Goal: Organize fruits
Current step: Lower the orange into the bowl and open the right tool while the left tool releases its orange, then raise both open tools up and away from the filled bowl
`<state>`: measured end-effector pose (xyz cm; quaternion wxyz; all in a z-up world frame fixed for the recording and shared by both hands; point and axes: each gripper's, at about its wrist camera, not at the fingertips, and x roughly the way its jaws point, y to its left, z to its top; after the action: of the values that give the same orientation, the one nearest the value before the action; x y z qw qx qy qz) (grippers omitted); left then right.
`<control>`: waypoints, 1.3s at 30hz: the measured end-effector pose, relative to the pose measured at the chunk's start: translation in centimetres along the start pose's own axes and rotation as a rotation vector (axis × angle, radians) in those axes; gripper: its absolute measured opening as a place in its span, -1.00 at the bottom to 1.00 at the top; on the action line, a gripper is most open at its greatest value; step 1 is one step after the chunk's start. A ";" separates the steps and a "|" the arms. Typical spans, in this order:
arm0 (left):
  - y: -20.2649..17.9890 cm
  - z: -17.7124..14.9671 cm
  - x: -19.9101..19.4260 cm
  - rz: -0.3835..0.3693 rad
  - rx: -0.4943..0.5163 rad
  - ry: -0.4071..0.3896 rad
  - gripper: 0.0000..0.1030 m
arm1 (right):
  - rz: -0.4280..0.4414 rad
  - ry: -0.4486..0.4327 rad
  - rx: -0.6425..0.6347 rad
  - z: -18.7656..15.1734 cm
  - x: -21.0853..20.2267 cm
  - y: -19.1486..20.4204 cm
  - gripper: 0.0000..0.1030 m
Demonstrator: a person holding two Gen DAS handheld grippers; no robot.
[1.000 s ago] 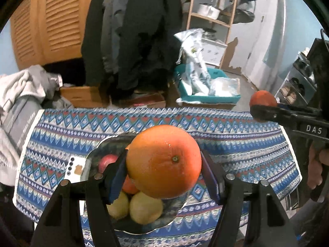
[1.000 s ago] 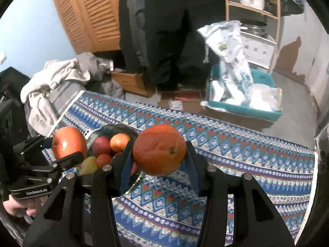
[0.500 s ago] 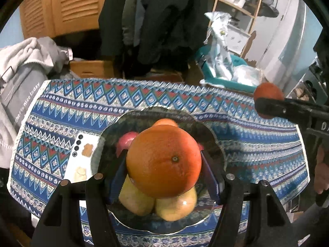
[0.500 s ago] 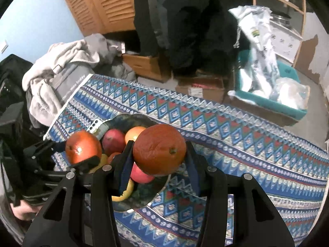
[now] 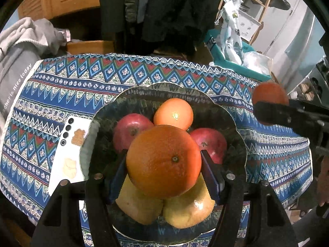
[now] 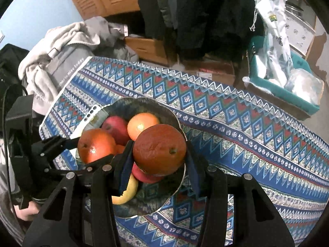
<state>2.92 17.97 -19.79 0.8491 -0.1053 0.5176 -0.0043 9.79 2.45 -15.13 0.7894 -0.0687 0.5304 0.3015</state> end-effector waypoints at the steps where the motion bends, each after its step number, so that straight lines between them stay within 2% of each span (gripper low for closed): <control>1: 0.0 0.1 0.0 -0.001 0.000 0.003 0.35 | 0.000 0.002 0.001 0.0 0.1 0.0 -0.09; 10: 0.7 -0.1 -0.3 -0.008 -0.036 0.015 0.37 | 0.009 0.037 -0.009 0.8 2.4 0.2 -0.09; 14: 1.5 -0.2 -0.7 -0.005 -0.064 0.006 0.48 | 0.021 0.054 -0.012 0.8 3.6 0.1 -0.09; 18: 1.8 -0.3 -0.9 -0.021 -0.085 0.009 0.49 | 0.031 0.083 0.001 0.9 5.2 -0.3 -0.08; 25: 1.1 -0.4 -0.9 0.004 -0.057 0.007 0.51 | 0.034 0.123 0.008 0.6 7.4 -0.8 -0.04; 28: 1.1 -0.4 -1.1 0.003 -0.058 0.002 0.51 | 0.034 0.123 0.018 0.5 7.5 -1.0 -0.03; 31: 1.1 -0.3 -1.5 -0.001 -0.065 -0.003 0.51 | 0.040 0.114 0.018 0.7 7.1 -1.0 0.08; 39: 0.3 -0.3 -3.5 0.020 -0.032 -0.043 0.52 | 0.010 0.072 -0.001 1.0 4.6 -0.5 0.09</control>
<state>1.02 18.58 -16.93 0.8581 -0.1140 0.5004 0.0147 12.02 4.38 -18.88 0.7683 -0.0772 0.5584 0.3033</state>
